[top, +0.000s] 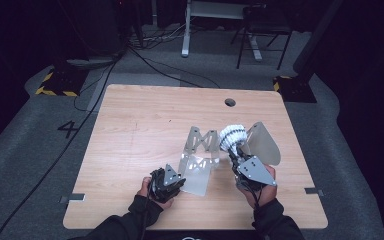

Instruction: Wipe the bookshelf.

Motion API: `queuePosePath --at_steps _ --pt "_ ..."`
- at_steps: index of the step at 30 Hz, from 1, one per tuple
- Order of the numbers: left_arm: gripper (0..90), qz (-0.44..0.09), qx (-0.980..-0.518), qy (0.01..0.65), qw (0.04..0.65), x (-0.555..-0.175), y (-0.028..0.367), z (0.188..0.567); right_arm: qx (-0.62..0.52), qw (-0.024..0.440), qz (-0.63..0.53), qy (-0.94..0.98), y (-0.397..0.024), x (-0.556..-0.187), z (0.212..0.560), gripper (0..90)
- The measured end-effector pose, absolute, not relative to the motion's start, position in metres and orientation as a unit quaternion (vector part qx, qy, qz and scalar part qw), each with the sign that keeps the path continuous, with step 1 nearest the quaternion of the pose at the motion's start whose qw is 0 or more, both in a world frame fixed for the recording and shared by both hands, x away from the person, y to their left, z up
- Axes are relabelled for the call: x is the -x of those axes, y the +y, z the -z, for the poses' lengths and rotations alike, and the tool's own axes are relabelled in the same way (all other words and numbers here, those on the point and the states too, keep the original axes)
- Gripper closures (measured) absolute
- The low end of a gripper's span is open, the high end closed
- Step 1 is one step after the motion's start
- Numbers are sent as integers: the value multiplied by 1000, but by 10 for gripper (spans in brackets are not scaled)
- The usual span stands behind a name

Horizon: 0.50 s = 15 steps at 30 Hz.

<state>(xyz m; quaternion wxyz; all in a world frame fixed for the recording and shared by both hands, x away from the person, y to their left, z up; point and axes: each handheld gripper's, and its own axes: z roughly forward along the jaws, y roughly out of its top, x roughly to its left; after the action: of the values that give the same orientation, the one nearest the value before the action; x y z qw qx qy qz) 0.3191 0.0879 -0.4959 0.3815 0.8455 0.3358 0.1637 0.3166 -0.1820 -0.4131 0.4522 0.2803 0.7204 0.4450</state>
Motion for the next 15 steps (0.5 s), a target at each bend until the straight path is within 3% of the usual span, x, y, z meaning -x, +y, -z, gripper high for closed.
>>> queuePosePath --at_steps 9,15 --pt "756 -164 -846 335 381 -319 88 496 -280 439 -414 747 -173 -322 422 785" --pt "756 -166 -846 335 380 -319 88 496 -291 364 -366 805 -165 -341 457 785"
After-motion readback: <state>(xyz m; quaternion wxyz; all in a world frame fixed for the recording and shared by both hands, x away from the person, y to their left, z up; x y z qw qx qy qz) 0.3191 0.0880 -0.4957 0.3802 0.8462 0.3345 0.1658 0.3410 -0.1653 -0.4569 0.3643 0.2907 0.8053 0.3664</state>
